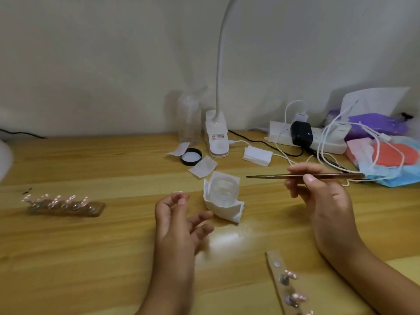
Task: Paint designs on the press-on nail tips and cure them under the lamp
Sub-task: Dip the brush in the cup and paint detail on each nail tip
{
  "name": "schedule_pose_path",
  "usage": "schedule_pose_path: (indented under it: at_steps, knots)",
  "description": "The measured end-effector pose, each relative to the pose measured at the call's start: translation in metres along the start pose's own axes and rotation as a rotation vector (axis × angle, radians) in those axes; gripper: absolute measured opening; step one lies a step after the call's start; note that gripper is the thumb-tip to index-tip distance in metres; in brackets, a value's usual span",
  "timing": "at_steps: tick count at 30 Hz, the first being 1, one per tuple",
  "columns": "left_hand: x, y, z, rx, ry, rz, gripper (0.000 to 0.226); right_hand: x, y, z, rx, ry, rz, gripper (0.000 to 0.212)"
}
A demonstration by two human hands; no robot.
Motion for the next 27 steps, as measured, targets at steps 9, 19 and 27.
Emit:
schedule_pose_path:
  at_steps: [9, 19, 27]
  knots:
    - [-0.016, -0.010, 0.008, 0.099, 0.061, -0.074, 0.012, -0.006, 0.002, -0.004, 0.087, -0.042, -0.058, 0.029]
    - [-0.022, -0.017, 0.008, 0.068, 0.025, -0.170, 0.012, -0.011, 0.000, -0.007, -0.002, 0.007, -0.163, 0.028]
    - [-0.017, -0.010, 0.003, 0.001, 0.082, -0.207, 0.012, -0.018, 0.010, -0.017, -0.034, 0.015, -0.038, 0.014]
Point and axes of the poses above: each hand's wrist, its own x-axis towards the middle knuckle, its own y-axis out of the back of the hand, z = x × y, the point moved 4 cm from there along x, towards the middle knuckle, and after that the axes turned 12 degrees about -x, right-handed, at the moved point
